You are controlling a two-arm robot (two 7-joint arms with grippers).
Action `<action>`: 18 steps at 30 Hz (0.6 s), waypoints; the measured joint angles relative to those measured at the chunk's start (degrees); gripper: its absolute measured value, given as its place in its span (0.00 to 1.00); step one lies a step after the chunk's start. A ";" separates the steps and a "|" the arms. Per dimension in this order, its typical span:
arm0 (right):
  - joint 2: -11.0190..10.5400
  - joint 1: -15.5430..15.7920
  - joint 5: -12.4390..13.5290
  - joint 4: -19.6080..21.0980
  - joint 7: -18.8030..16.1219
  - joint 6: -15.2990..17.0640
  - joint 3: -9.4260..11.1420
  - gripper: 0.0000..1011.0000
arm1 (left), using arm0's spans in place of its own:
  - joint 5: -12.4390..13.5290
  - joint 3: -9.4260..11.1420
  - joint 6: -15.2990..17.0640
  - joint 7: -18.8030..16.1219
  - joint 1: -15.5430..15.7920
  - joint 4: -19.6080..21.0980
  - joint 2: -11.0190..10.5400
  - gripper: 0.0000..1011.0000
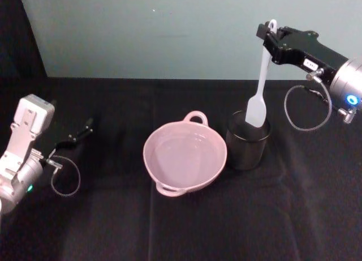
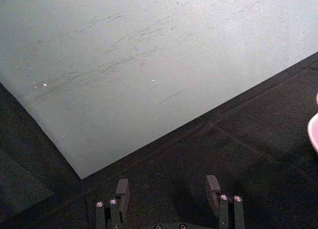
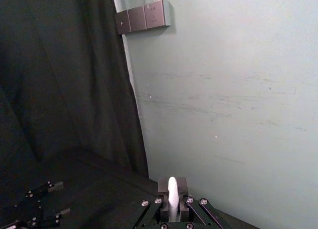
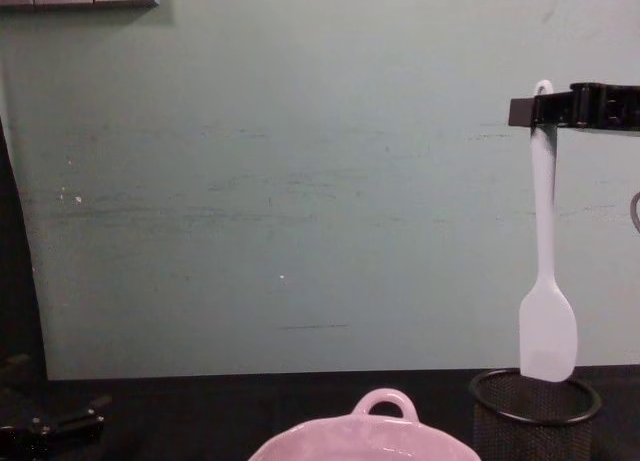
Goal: Use the one hand to pick up the spoon and stir the clear water in the bowl.
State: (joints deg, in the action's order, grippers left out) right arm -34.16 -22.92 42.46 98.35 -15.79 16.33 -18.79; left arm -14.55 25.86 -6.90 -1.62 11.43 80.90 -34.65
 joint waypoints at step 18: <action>0.07 0.18 0.00 -0.17 -0.01 -0.36 0.01 0.11 | 0.00 0.00 0.00 0.00 0.00 0.00 0.00 1.00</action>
State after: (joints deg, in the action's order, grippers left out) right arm -34.09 -22.74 42.46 98.18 -15.80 15.97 -18.77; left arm -14.55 25.86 -6.90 -1.62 11.43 80.90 -34.64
